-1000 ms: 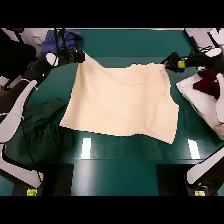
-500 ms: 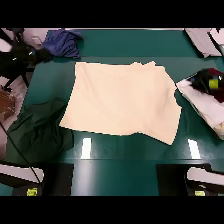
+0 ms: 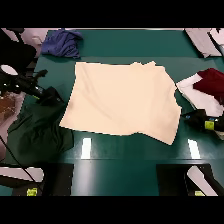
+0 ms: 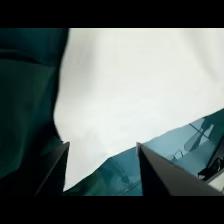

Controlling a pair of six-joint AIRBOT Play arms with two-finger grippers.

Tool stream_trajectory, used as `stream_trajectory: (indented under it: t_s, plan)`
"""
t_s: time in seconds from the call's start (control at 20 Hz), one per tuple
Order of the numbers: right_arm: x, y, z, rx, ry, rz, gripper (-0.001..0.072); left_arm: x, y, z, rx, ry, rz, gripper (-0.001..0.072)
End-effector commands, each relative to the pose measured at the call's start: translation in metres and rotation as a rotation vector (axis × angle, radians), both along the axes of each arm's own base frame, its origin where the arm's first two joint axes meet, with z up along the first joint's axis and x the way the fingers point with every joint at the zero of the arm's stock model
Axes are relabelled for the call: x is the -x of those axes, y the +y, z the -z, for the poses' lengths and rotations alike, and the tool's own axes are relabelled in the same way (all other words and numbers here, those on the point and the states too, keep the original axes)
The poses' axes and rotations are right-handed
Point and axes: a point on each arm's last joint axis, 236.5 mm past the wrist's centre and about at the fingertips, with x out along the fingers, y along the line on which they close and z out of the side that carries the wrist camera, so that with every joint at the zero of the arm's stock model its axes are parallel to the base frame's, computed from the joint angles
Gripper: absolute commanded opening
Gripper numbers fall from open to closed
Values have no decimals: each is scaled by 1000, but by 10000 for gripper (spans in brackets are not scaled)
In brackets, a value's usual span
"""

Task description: Fold the shirts.

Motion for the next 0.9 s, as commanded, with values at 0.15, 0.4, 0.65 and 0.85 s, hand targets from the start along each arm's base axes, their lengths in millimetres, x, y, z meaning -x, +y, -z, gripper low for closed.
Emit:
stream_trajectory:
  t_s: [0.15,0.4,0.65,0.85]
  plan:
    - [14,9,4,-27,15,-2,443,16,8,42,-195,10,120,494]
    - [8,6,-4,-14,-9,-1,443,14,4,67,-229,-18,143,494]
    - [8,5,-10,18,-38,4,442,25,-47,73,-170,-28,239,494]
    - [6,2,-10,24,-41,13,442,76,-62,63,-156,124,417,493]
